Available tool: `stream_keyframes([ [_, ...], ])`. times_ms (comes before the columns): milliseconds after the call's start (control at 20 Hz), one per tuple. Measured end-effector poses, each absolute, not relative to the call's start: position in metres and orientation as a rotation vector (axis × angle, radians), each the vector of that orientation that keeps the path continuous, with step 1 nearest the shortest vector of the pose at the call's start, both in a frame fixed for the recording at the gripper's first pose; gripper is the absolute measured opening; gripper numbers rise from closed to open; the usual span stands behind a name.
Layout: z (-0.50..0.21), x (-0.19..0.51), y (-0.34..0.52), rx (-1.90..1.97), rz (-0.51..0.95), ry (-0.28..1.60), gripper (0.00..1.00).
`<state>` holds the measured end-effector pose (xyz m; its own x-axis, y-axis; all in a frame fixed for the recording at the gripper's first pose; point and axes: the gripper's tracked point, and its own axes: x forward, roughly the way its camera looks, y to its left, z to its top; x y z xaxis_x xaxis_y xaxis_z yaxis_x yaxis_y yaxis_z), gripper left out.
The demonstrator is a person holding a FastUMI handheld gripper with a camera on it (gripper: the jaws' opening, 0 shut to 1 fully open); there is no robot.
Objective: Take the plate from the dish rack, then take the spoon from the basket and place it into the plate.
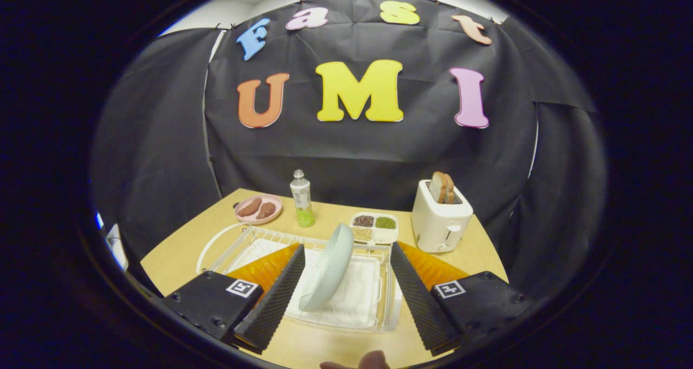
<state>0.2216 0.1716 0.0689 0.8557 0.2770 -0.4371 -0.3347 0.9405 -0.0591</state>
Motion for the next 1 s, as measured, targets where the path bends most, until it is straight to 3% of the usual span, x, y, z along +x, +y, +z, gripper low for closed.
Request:
stream_keyframes([
  [650,-0.023,0.271,0.218,-0.163,0.274,0.793,1.0],
  [800,-0.033,0.27,0.225,-0.126,0.265,0.828,0.9],
  [950,-0.038,0.266,0.233,-0.124,0.246,0.851,0.74],
  [1000,-0.039,0.267,0.233,-0.131,0.232,0.848,0.63],
])
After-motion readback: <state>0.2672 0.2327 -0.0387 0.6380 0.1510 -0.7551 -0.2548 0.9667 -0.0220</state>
